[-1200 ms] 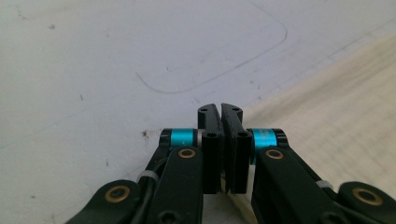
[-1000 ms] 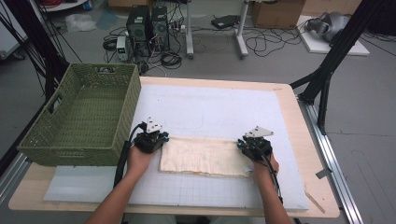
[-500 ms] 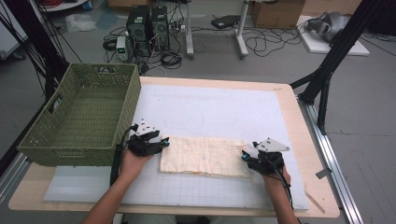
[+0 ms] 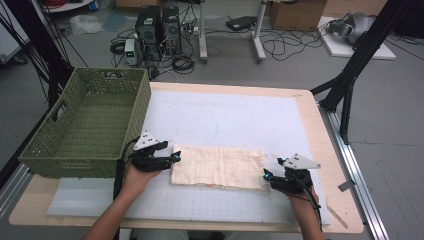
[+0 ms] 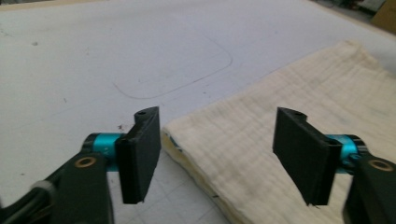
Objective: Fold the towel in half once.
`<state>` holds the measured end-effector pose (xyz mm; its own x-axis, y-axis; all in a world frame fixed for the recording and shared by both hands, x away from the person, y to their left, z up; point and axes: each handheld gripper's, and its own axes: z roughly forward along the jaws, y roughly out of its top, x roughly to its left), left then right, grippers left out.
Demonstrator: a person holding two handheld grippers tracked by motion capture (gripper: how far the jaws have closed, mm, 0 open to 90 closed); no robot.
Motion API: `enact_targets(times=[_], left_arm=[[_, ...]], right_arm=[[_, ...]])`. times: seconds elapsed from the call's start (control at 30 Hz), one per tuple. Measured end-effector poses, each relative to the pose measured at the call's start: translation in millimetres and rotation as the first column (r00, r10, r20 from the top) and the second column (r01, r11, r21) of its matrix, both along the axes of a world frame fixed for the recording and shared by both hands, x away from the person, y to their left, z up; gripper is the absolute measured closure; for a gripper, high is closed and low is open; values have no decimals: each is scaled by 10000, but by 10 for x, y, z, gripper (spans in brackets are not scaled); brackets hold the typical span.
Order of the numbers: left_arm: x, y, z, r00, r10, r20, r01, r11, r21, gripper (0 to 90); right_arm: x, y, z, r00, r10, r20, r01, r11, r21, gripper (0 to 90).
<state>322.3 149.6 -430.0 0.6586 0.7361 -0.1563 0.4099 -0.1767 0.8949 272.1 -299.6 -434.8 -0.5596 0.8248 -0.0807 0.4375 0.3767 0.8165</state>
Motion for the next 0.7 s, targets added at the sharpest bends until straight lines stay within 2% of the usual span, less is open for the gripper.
enact_targets(times=[0.13,0.2,0.3,0.37,0.47,0.53,0.7], left_arm=[[-46,27,26,9997,-153,194,161,9989,-429,198],[-68,23,34,9984,-432,352,454,9971,-618,183],[-104,-2,53,9954,-744,598,782,9948,-648,183],[-119,-16,58,9937,-875,700,920,9937,-646,183],[-132,-28,56,9923,-956,792,995,9939,-473,183],[-140,-26,54,9928,-920,772,962,9940,-522,184],[-135,7,48,9927,-943,751,981,9940,-485,186]], right_arm=[[-57,4,75,9996,150,222,-150,9999,24,266],[-58,-5,86,9992,157,362,-161,9998,120,192],[-46,-28,92,9986,102,512,-121,9992,373,119],[-43,-49,108,9978,182,636,-219,9981,575,119],[-40,-75,134,9961,73,884,-133,9976,677,116],[-33,-88,140,9959,-23,901,-51,9966,822,115],[-6,-96,138,9957,-129,920,60,9971,754,115]])
